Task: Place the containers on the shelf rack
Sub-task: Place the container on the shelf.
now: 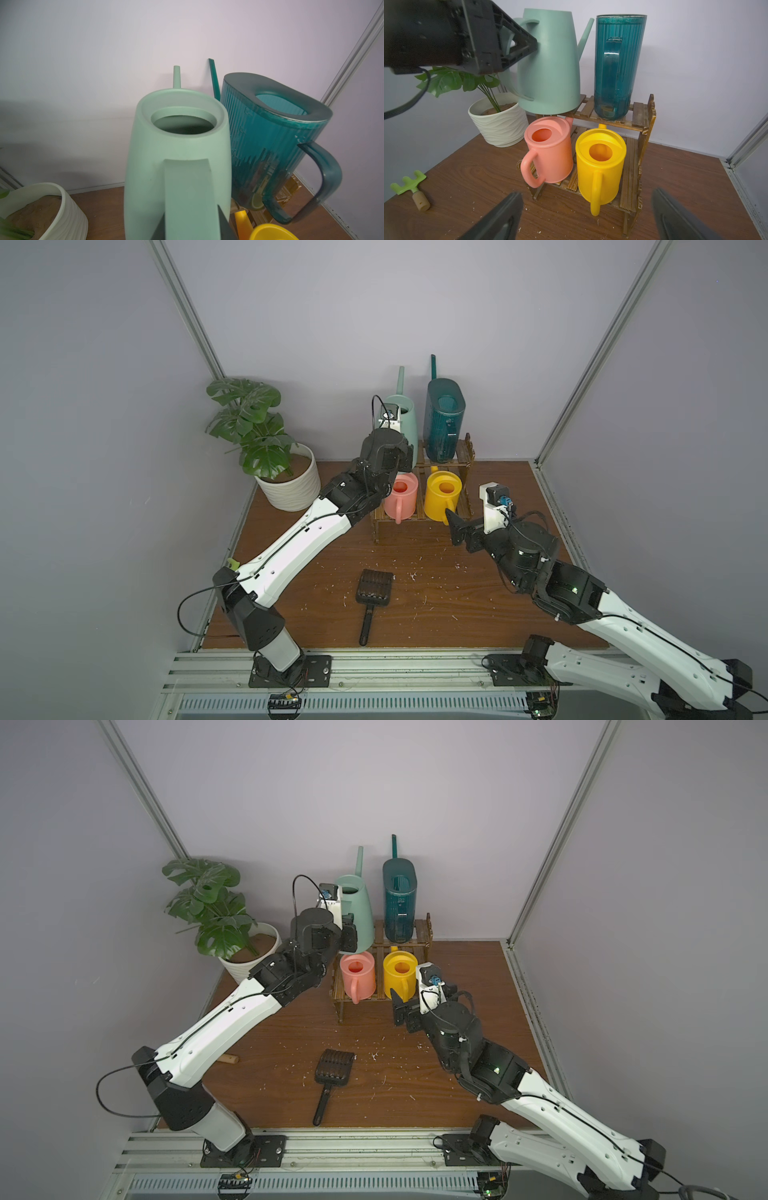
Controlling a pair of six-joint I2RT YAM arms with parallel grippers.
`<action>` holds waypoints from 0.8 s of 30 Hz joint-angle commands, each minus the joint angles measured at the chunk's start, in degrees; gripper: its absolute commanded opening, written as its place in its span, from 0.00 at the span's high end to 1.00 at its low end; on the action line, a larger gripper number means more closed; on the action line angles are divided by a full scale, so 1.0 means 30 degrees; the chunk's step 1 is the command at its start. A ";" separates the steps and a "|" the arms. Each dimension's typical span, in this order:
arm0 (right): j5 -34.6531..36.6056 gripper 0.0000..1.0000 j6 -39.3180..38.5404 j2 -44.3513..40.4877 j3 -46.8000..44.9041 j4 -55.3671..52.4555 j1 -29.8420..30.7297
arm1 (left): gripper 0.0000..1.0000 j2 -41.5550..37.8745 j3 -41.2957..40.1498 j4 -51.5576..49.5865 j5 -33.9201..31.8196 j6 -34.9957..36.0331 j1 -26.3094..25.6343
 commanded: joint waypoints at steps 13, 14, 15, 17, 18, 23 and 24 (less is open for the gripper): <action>0.0229 0.01 -0.0134 -0.0410 -0.0695 0.0426 0.0011 | 0.96 0.0491 0.0741 0.2873 -0.0520 0.0252 -0.0201; 0.0221 0.01 -0.0133 -0.0454 -0.0721 0.0425 0.0012 | 0.96 0.0574 0.0658 0.3074 -0.0604 0.0352 -0.0200; 0.0261 0.01 -0.0133 -0.0500 -0.0768 0.0399 0.0016 | 0.96 0.0635 0.0524 0.3238 -0.0644 0.0353 -0.0192; 0.0272 0.01 -0.0148 -0.0635 -0.0838 0.0373 0.0023 | 0.96 0.0702 0.0195 0.3767 -0.0633 0.0367 -0.0203; 0.0300 0.01 -0.0161 -0.0651 -0.0889 0.0367 0.0028 | 0.96 0.0732 0.0055 0.3976 -0.0633 0.0355 -0.0204; 0.0368 0.01 -0.0249 -0.0830 -0.1015 0.0280 0.0011 | 0.96 0.0807 -0.0760 0.4848 -0.0926 0.0290 -0.0203; 0.0407 0.01 -0.0265 -0.0873 -0.1057 0.0278 0.0008 | 0.95 0.0785 -0.0994 0.5038 -0.1021 0.0290 -0.0189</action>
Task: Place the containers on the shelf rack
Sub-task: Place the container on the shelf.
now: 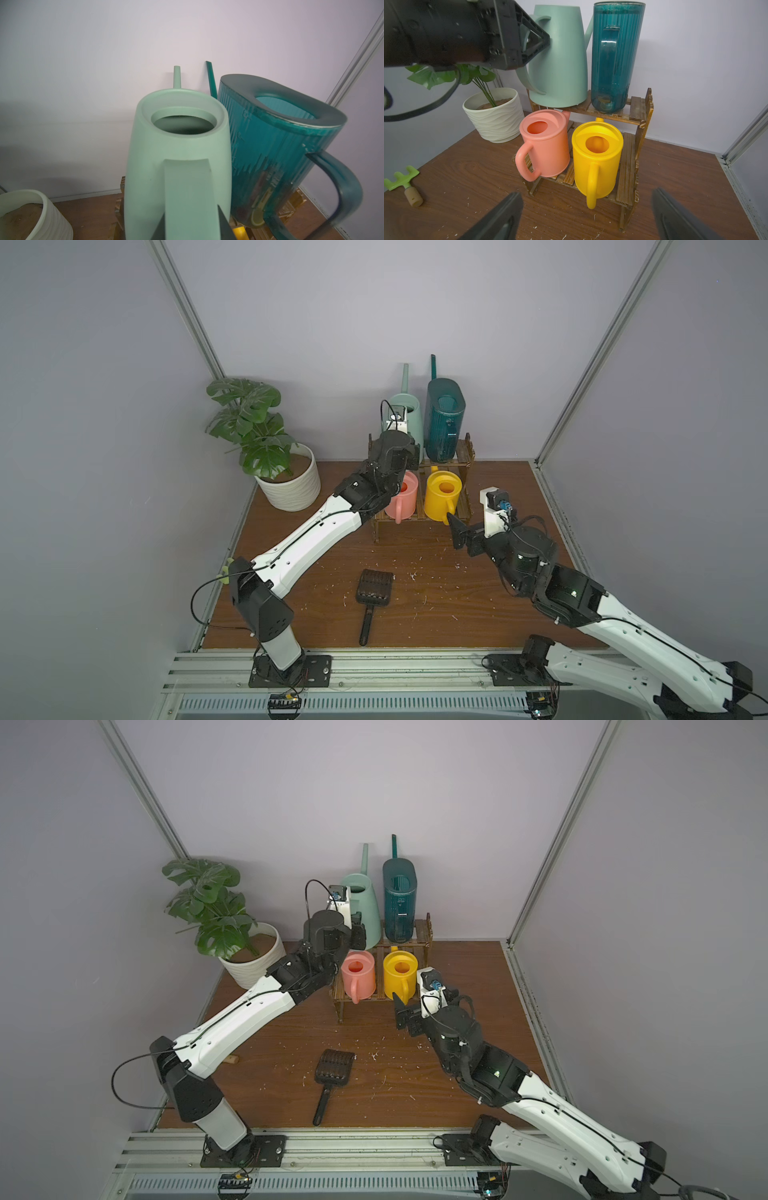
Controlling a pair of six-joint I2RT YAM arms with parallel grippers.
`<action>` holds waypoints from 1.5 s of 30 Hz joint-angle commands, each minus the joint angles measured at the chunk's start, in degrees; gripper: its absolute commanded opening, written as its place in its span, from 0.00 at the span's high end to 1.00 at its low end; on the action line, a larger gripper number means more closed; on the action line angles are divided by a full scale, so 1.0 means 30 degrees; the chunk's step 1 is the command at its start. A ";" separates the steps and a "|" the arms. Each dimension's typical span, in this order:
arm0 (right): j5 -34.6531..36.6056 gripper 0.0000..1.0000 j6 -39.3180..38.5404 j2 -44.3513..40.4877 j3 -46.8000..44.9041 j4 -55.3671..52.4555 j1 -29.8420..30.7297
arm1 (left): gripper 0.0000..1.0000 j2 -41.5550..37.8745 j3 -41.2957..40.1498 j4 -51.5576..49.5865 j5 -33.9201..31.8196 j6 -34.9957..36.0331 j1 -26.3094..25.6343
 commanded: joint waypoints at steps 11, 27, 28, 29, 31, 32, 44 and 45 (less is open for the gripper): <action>0.0301 0.01 -0.0364 -0.0316 -0.0368 0.0315 0.0009 | 0.84 -0.0272 -0.1441 0.3381 -0.1249 -0.0014 -0.0180; 0.0612 0.01 -0.0452 -0.0328 -0.0548 0.0345 0.0001 | 0.62 -0.1013 -0.2721 0.3330 -0.1324 -0.0372 -0.0181; 0.0592 0.01 -0.0455 -0.0307 -0.0551 0.0345 0.0000 | 0.61 -0.1044 -0.2785 0.3309 -0.1324 -0.0420 -0.0167; 0.0575 0.01 -0.0430 -0.0301 -0.0563 0.0345 0.0003 | 0.59 -0.1084 -0.2808 0.3288 -0.1317 -0.0408 -0.0180; 0.0560 0.01 -0.0427 -0.0311 -0.0575 0.0345 0.0000 | 0.56 -0.1130 -0.2835 0.3214 -0.1323 -0.0410 -0.0173; 0.0549 0.01 -0.0427 -0.0327 -0.0573 0.0345 0.0003 | 0.55 -0.1146 -0.2851 0.3107 -0.1299 -0.0450 -0.0181; 0.0798 0.01 -0.0739 -0.0745 -0.0574 0.0228 0.0002 | 0.28 -0.3989 -0.4886 0.1790 0.1407 -0.0371 -0.0159; 0.0853 0.01 -0.0792 -0.0817 -0.0620 0.0235 0.0000 | 0.26 -0.4503 -0.5224 0.1622 0.1624 -0.0347 -0.0175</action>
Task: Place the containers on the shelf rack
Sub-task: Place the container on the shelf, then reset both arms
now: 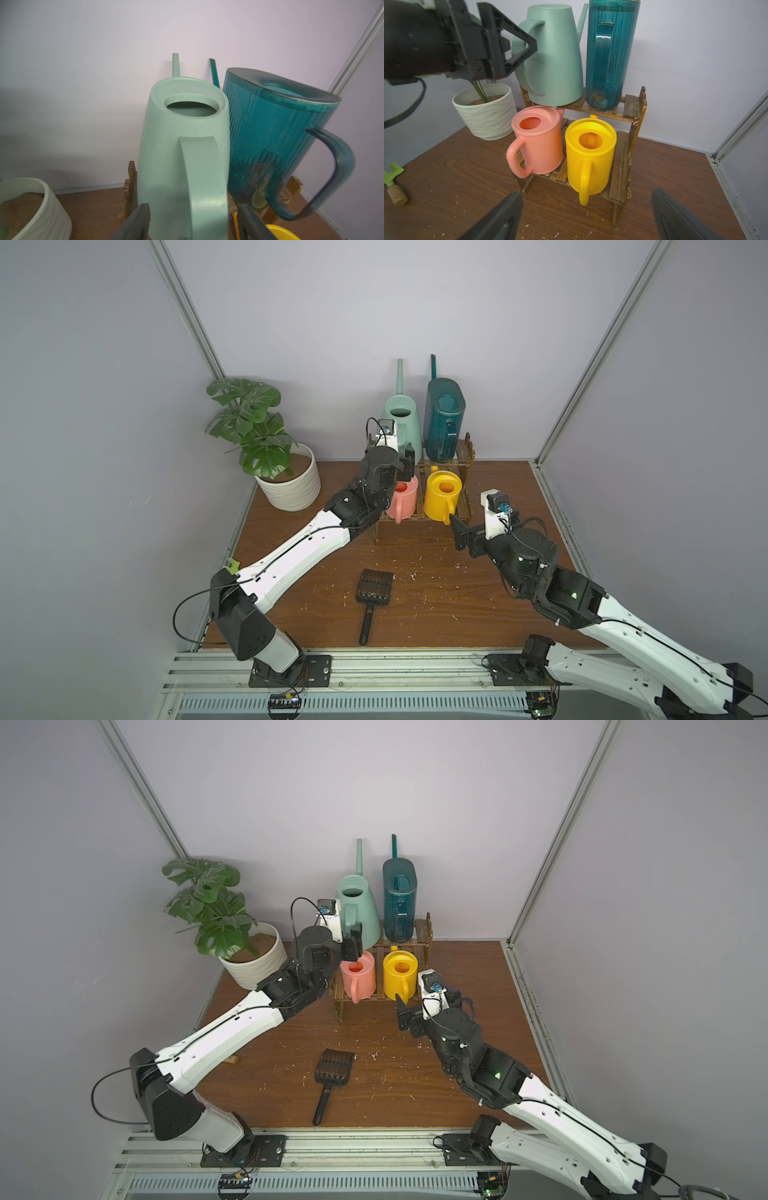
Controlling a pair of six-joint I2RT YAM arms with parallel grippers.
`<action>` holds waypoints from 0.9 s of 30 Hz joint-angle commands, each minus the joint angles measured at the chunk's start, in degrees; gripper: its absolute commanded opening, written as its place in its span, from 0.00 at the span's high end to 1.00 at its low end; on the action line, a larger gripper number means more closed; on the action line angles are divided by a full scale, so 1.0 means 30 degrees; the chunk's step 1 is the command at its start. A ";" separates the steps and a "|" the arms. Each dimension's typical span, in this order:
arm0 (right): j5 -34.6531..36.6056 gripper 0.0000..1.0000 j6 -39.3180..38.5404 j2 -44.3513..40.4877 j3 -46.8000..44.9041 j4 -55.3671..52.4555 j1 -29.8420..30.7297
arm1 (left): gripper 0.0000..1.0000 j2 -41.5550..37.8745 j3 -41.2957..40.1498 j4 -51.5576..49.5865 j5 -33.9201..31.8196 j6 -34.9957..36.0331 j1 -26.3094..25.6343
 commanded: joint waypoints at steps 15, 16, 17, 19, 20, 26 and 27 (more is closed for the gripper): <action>0.0099 0.01 -0.0937 -0.1398 -0.4779 0.5904 -0.3463 | 0.01 -0.8690 -1.3572 0.3220 0.0536 0.0589 0.3777; -0.0263 0.01 -0.0872 -0.1644 -0.5439 0.6581 -0.4194 | 0.01 -0.8703 -1.4532 0.3846 0.0576 0.0701 0.4217; -0.0576 0.01 -0.0765 -0.1865 -0.6177 0.7193 -0.4937 | 0.03 -0.8705 -1.5344 0.4510 0.0651 0.0822 0.4583; -0.1263 0.01 -0.0542 -0.2257 -0.7567 0.8504 -0.6701 | 0.04 -0.8543 -1.6754 0.6086 0.1053 0.1167 0.5454; -0.1488 0.01 -0.0467 -0.2411 -0.8289 0.9096 -0.7389 | 0.04 -0.8429 -1.7478 0.6775 0.1377 0.1286 0.5964; -0.3586 0.01 -0.0146 -0.2222 -1.1725 1.2903 -1.1652 | 0.04 -0.7594 -1.9858 0.9324 0.3781 0.1457 0.9169; -0.3881 0.01 0.0040 -0.2062 -1.2240 1.3623 -1.2249 | 0.04 -0.7424 -2.0346 0.9915 0.4036 0.1502 0.9666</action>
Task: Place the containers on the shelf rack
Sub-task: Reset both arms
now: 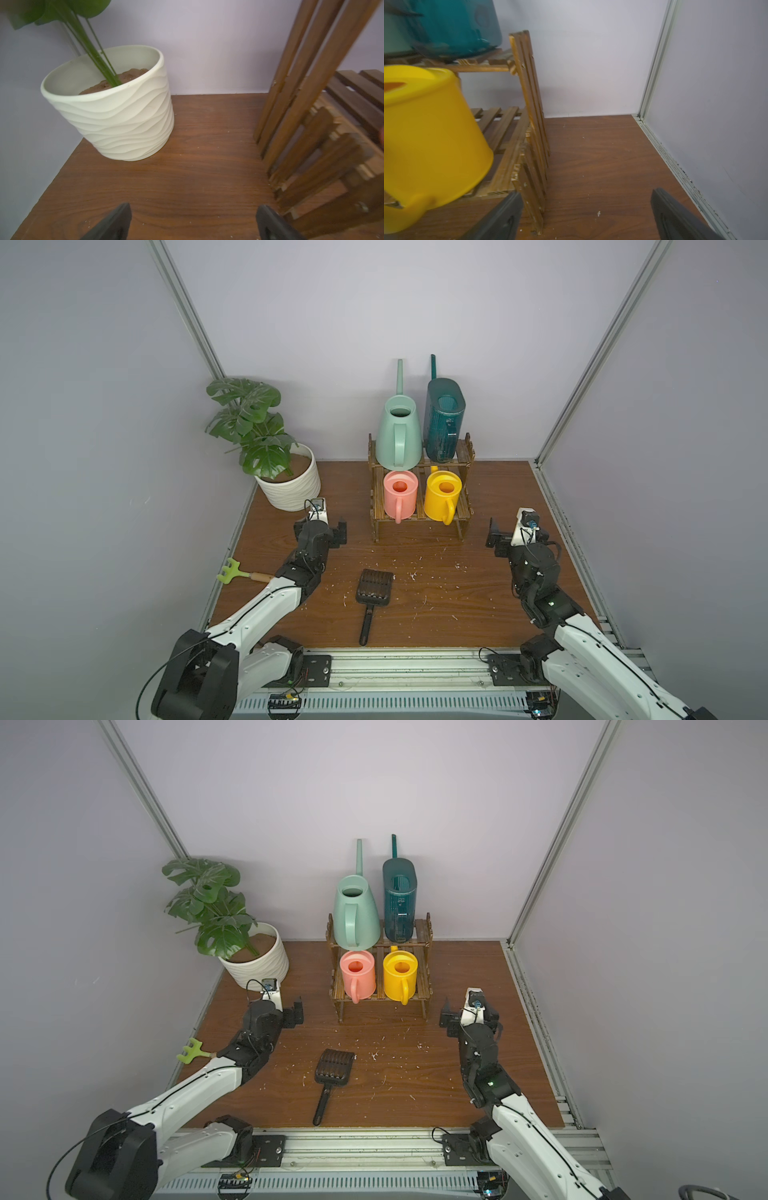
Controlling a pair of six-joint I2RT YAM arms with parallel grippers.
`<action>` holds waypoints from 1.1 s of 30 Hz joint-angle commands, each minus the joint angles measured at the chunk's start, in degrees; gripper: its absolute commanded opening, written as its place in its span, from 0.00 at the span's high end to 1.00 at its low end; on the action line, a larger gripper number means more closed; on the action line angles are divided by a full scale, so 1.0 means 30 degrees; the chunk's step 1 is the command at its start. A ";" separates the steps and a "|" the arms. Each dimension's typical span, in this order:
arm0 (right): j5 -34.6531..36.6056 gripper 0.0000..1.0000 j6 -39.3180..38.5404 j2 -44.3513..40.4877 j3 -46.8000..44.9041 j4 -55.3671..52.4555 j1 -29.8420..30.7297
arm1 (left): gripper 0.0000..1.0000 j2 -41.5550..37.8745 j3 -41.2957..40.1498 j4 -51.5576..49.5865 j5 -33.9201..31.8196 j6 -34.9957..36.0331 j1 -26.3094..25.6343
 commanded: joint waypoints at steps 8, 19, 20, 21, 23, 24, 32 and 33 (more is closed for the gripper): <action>-0.4639 0.01 0.1301 0.4122 -0.4059 1.0539 -0.5670 | 0.03 0.2590 -0.4213 0.9675 0.4450 0.1948 0.3032; -0.6196 0.01 0.0023 1.1091 -0.3751 1.7669 -0.6526 | 0.03 0.4788 -0.4965 1.3905 0.4597 0.3598 0.3100; -0.6238 0.01 -0.0106 1.1336 -0.3692 1.8036 -0.6533 | 0.03 0.5107 -0.5267 1.4825 0.4740 0.3965 0.3146; -0.6269 0.01 -0.0235 1.1659 -0.3582 1.8283 -0.6541 | 0.03 0.5832 -0.5733 1.6606 0.4718 0.4084 0.3284; -0.6156 0.01 -0.0547 1.2410 -0.3494 1.9010 -0.6534 | 0.03 0.6053 -0.5915 1.7155 0.4658 0.3201 0.3881; -0.6050 0.01 -0.0342 1.2929 -0.3517 1.9548 -0.6570 | 0.03 0.6232 -0.6016 1.7410 0.5231 0.2670 0.4507; -0.7597 0.01 -0.1345 1.4708 -0.2555 1.9637 -0.6261 | 0.03 0.7815 -0.5339 1.7517 0.5998 0.1706 0.5501; -0.7614 0.01 -0.1427 1.5153 -0.2543 2.0102 -0.6181 | 0.03 0.7837 -0.5310 1.7510 0.5739 0.1626 0.5512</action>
